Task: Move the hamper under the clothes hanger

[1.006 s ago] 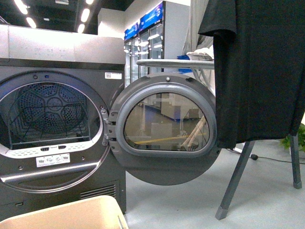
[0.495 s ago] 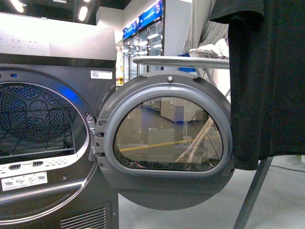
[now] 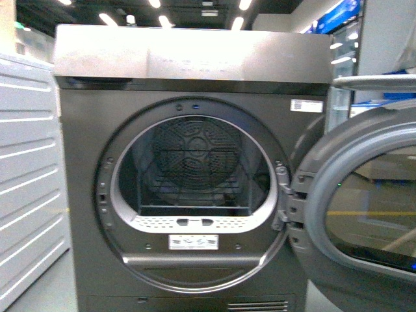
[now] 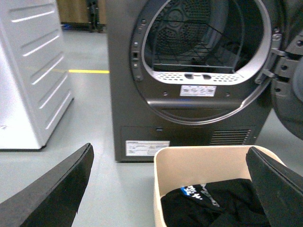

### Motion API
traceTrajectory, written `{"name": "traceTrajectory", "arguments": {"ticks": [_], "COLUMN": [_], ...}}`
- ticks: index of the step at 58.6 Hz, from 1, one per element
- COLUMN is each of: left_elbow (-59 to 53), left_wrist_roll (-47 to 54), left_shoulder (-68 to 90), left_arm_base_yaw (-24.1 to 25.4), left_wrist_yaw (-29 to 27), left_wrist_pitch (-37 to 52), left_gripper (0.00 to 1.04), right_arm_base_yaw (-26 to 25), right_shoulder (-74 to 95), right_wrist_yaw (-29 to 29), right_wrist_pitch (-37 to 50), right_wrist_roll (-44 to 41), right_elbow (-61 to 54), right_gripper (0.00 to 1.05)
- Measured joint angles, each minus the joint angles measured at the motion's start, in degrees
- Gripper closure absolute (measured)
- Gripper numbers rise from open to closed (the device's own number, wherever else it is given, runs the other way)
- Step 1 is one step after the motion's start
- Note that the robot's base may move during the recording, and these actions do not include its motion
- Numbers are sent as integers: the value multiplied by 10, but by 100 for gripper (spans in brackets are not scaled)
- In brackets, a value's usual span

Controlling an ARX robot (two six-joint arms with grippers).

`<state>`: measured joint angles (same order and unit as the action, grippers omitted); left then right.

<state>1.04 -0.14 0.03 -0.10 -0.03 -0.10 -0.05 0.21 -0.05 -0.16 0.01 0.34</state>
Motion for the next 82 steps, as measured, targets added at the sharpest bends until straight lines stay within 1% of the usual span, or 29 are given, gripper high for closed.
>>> {"name": "traceTrajectory", "arguments": {"ticks": [37,38,39,41,42,46,49,52,55,57,61,64,70,76,82], "left_elbow": [0,2,8,21,24,34,56,96,144,177,245,297,365,449,515], "left_wrist_roll": [0,-8,-17,-44,-50,-63,-64,-61,-55,-51,-42,-33,-26,-17,-15], "left_shoulder": [0,5,13,54,80,183,290,410,521,593,723,815,922,1034,1124], "left_arm_base_yaw": [0,-5,-12,-22,-23,3,33,49,51,46,30,11,-20,-66,-100], "left_wrist_yaw": [0,-16,-46,-91,-98,-71,-43,-35,-34,-34,-35,-38,-28,-12,-20], "left_wrist_pitch": [0,-7,-26,-47,-42,13,93,180,247,277,299,296,279,254,227], "left_gripper": [7,7,7,7,7,7,7,7,7,7,7,7,7,7,7], "right_arm_base_yaw": [0,0,0,2,1,-27,-53,-69,-72,-73,-72,-68,-57,-46,-37], "right_shoulder": [0,0,0,9,21,115,226,370,492,569,711,800,916,1031,1121], "right_wrist_yaw": [0,0,0,20,29,8,-28,-65,-91,-93,-104,-104,-100,-86,-67], "right_wrist_pitch": [0,0,0,6,19,106,198,304,365,387,380,369,344,326,316], "right_wrist_roll": [0,0,0,16,29,67,83,82,73,64,48,37,23,12,4], "right_elbow": [0,0,0,0,0,6,23,61,106,138,199,238,301,368,416], "right_gripper": [8,8,8,8,8,8,8,8,8,8,8,8,8,8,8]}}
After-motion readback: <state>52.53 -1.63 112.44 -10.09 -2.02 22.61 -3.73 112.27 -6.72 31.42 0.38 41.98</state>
